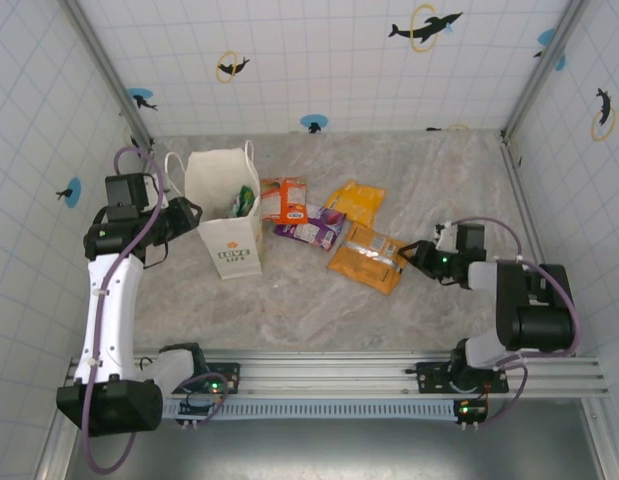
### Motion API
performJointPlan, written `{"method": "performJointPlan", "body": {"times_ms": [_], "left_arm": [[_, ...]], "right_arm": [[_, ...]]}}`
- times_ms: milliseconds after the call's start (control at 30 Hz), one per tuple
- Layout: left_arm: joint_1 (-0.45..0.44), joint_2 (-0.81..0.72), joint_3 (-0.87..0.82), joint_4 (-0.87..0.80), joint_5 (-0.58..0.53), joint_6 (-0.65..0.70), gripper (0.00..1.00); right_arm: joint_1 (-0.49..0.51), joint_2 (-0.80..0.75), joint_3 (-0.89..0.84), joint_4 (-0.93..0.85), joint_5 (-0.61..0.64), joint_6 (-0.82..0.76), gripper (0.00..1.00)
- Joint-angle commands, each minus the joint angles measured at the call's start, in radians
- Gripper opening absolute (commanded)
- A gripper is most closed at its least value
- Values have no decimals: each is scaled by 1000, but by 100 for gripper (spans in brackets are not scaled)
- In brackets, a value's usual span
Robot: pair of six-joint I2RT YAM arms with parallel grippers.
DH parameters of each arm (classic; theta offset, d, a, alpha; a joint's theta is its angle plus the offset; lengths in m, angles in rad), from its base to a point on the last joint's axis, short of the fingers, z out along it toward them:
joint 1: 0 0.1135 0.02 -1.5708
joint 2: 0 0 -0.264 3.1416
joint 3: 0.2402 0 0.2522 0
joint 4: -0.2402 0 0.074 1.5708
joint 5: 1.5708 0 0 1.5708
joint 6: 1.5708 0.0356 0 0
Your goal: Place the snacks into the paper bag
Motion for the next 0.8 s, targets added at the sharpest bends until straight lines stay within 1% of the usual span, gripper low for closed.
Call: {"method": "performJointPlan", "body": {"times_ms": [0, 133, 267, 333, 467, 567, 633, 767], "left_arm": [[8, -6, -9, 20, -15, -8, 46], [8, -3, -18, 28, -12, -7, 45], [7, -1, -21, 36, -5, -7, 44], [7, -2, -22, 36, -5, -5, 44], [9, -4, -20, 32, -11, -2, 44], [7, -8, -18, 30, -16, 3, 44], [8, -10, -18, 27, -20, 6, 44], [8, -13, -15, 24, -23, 9, 44]], "right_arm": [[2, 38, 3, 112, -51, 7, 55], [29, 87, -8, 204, -98, 41, 53], [60, 127, -13, 263, -98, 65, 49], [75, 146, -19, 309, -97, 90, 46], [93, 161, -18, 357, -97, 114, 35], [97, 135, -21, 367, -92, 120, 24], [98, 98, -24, 361, -89, 121, 16], [106, -18, -24, 302, -55, 109, 7]]}}
